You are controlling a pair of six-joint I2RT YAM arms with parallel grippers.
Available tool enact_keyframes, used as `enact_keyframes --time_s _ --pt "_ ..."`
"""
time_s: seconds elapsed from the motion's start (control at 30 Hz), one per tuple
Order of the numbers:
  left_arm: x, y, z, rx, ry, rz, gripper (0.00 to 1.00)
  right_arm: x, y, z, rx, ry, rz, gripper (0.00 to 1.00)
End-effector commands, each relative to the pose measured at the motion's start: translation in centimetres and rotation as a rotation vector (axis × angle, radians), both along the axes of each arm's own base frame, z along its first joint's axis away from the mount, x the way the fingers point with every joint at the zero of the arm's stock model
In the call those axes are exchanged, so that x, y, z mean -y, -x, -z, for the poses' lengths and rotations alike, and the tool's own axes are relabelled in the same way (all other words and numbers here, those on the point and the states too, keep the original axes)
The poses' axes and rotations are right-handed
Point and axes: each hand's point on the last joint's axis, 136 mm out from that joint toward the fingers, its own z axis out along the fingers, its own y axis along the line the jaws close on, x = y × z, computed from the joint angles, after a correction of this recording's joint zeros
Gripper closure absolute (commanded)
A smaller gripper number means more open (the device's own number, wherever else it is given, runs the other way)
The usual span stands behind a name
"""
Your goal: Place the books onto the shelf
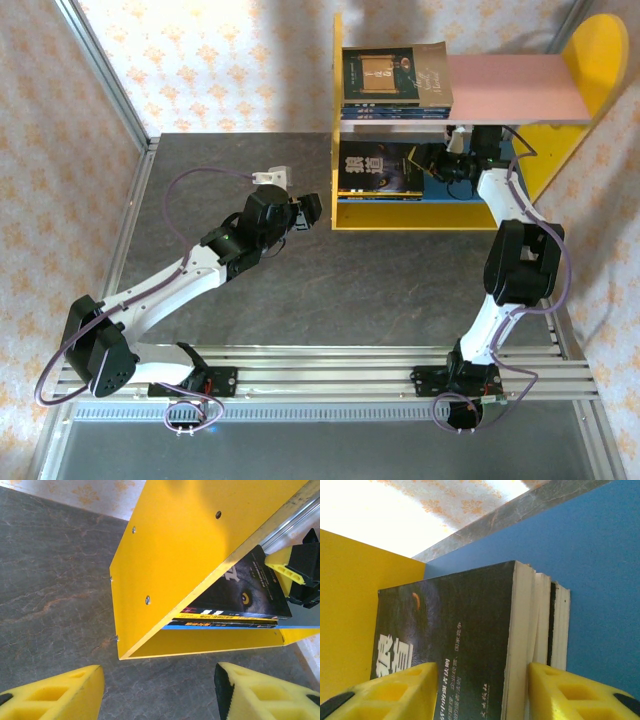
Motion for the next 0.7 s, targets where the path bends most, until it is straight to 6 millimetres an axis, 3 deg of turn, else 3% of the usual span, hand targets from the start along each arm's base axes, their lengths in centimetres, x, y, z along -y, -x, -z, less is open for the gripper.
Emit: enact_keyframes --time_s 0.0,0.1,0.33,0.67 --pt "-0.2 -0.1 -0.7 0.017 0.010 0.005 0.40 -2.6 0.2 -1.4 0.042 -0.023 -0.090 0.51" --pt "-0.2 -0.2 -0.8 0.018 0.008 0.005 0.40 -2.6 0.1 -1.3 0.035 -0.022 -0.086 0.50" --pt "-0.3 -0.1 -0.7 0.017 0.002 0.002 0.40 -1.2 0.4 -0.6 0.011 0.071 -0.010 0.37" --pt "-0.6 0.1 -0.6 0.018 0.004 -0.003 0.40 0.0 3.4 -0.4 -0.006 0.135 0.061 0.33"
